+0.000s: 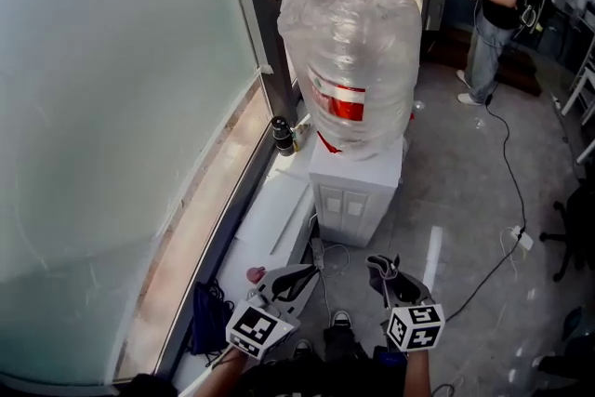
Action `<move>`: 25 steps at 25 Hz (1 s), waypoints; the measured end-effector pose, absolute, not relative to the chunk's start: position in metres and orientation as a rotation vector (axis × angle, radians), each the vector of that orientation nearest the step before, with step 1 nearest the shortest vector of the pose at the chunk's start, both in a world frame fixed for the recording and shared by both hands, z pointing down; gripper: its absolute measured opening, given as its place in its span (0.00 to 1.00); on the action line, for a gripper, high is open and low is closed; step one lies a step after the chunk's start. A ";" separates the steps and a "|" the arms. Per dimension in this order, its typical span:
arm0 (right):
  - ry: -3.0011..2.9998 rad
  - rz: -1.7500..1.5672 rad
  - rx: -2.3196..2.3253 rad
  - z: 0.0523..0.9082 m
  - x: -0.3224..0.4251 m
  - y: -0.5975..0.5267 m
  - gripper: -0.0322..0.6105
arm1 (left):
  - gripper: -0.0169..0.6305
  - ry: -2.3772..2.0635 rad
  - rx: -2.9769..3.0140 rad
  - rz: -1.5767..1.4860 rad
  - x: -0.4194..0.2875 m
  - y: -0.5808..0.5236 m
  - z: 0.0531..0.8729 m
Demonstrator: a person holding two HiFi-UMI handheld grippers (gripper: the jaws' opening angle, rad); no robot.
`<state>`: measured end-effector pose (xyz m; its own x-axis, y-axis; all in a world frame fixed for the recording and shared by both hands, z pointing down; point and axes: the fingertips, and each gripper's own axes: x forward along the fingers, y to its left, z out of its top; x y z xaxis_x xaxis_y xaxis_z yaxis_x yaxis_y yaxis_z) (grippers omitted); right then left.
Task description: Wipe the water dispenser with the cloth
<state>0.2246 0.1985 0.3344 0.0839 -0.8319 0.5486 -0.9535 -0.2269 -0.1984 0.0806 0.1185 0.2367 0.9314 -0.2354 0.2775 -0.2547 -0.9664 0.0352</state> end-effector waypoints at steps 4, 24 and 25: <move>-1.802 0.851 2.199 0.321 0.193 0.215 0.21 | 0.07 -0.391 3.033 0.424 0.043 0.128 0.233; -1.792 0.757 2.357 0.284 0.101 0.294 0.21 | 0.07 -0.200 3.055 0.270 -0.017 0.213 0.218; -1.790 0.753 2.361 0.283 0.101 0.296 0.21 | 0.07 -0.187 3.061 0.254 -0.016 0.215 0.216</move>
<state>0.1005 0.2960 0.2826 0.1944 -0.8820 0.4293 -0.9236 -0.3120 -0.2228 -0.0158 0.2153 0.2157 0.9791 -0.1152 0.1677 -0.1258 -0.9906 0.0540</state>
